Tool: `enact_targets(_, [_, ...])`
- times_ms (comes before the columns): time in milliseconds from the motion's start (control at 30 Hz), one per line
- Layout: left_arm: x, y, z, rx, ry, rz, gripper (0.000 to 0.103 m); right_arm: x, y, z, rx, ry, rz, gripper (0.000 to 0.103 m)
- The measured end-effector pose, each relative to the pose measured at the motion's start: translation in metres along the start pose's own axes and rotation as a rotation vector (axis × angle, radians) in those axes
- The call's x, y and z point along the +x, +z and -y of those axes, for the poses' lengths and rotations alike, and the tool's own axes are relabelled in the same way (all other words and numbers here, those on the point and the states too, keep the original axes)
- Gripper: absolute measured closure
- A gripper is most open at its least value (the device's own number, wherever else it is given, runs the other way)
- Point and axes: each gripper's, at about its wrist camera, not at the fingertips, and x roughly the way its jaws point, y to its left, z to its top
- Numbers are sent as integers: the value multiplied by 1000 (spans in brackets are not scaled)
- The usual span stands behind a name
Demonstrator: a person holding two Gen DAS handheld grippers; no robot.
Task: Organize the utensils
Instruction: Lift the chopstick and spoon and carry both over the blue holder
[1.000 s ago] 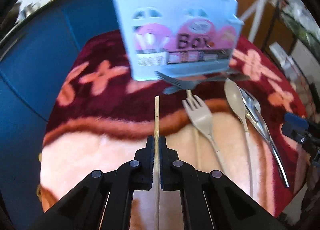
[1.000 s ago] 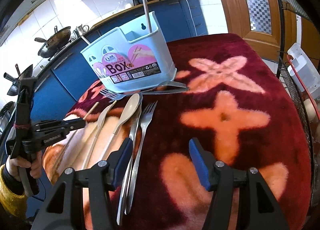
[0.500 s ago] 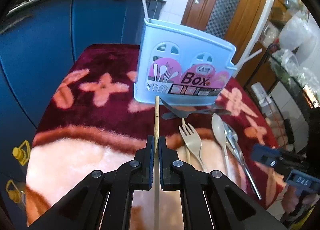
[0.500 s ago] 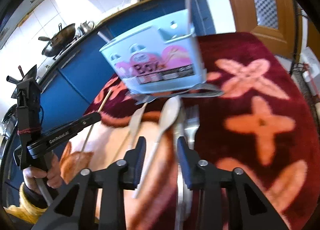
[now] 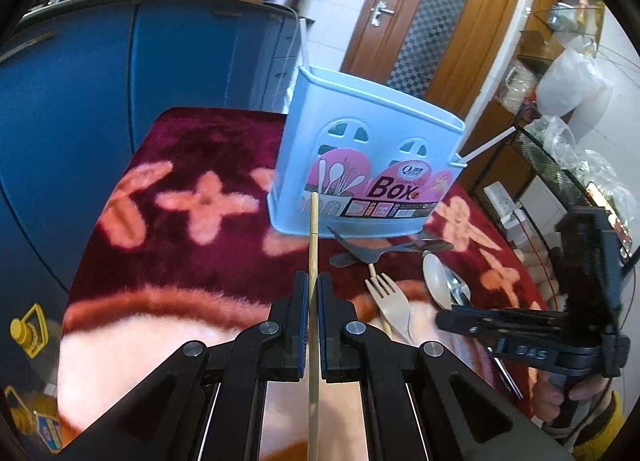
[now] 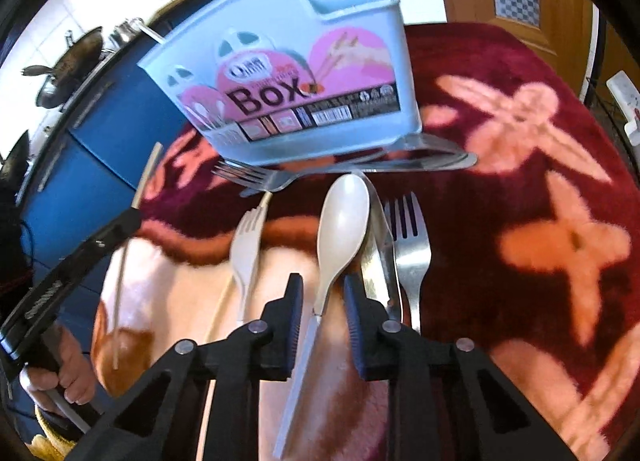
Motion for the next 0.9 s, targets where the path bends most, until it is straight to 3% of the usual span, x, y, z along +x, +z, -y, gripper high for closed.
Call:
enact_targets(333, [-3, 6, 12, 22, -83, 36, 99, -1, 1, -3, -26, -28, 24, 95])
enact_targets(533, [-18, 10, 18, 5, -94, 88, 99, -37, -7, -3, -31, 46, 162, 95])
enact_targets(900, [-49, 30, 35, -2, -89, 211, 99, -95, 10, -15, -88, 70, 395, 95])
